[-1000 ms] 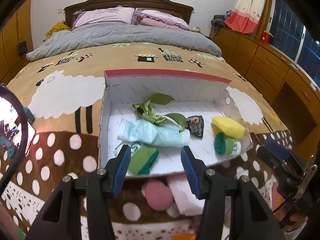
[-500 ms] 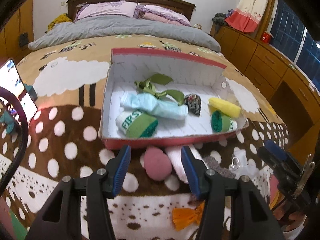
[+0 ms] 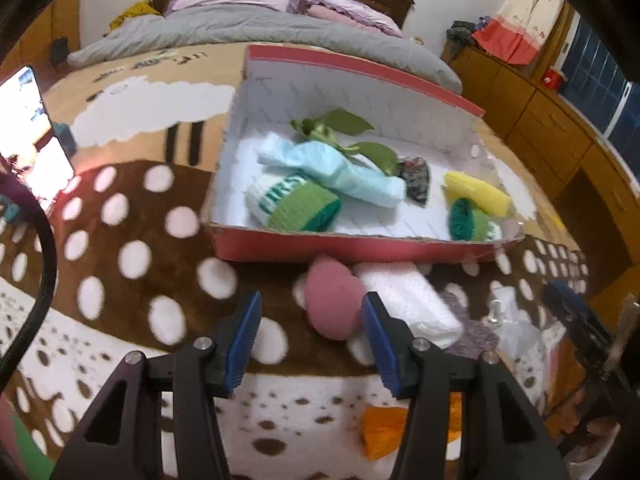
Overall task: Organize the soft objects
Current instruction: 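Withdraw both grippers from the shoebox back toward the pile, then grasp the pink round sponge with left gripper while right grasps the clear plastic bag, then carry the pink sponge and plastic bag into the shoebox and open both grippers, then withdraw both grippers from the shoebox toward the remaining pile, then grasp the white knitted cloth with left gripper while right grasps the beige round sponge, then carry the white cloth and beige sponge into the shoebox and open both grippers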
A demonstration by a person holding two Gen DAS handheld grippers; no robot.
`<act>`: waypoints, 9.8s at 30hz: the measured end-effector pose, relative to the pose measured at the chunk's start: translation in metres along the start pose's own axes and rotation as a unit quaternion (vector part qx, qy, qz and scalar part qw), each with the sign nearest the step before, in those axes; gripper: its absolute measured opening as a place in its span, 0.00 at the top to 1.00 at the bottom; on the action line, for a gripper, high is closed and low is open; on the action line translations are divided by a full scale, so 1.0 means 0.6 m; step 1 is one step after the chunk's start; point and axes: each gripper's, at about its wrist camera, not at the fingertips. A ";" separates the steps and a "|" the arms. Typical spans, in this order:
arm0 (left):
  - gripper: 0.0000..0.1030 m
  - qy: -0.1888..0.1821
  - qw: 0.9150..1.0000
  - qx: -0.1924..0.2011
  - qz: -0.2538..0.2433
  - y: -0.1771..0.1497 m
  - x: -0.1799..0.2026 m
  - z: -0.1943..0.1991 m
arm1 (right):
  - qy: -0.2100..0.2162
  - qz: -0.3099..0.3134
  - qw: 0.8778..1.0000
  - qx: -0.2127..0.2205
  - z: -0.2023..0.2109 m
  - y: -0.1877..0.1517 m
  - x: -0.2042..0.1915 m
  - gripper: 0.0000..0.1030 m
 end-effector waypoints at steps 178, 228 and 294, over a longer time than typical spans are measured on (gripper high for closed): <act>0.41 -0.023 0.998 0.045 -0.045 0.011 0.055 0.040 | 0.042 0.047 0.998 0.028 0.015 0.106 -0.070 0.43; 0.79 -0.069 0.996 -0.014 -0.046 -0.010 0.078 -0.047 | 0.060 0.068 0.994 -0.059 -0.059 -0.112 -0.081 0.45; 0.83 0.009 0.991 0.118 -0.060 0.069 0.052 0.058 | 0.063 0.093 0.993 0.043 0.006 0.054 -0.122 0.66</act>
Point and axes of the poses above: each gripper's, at about its wrist camera, not at the fingertips, and z roughly against the way its jaws point, x to its right, y to its top, and after that the axes turned 14 degrees about -x, right-handed
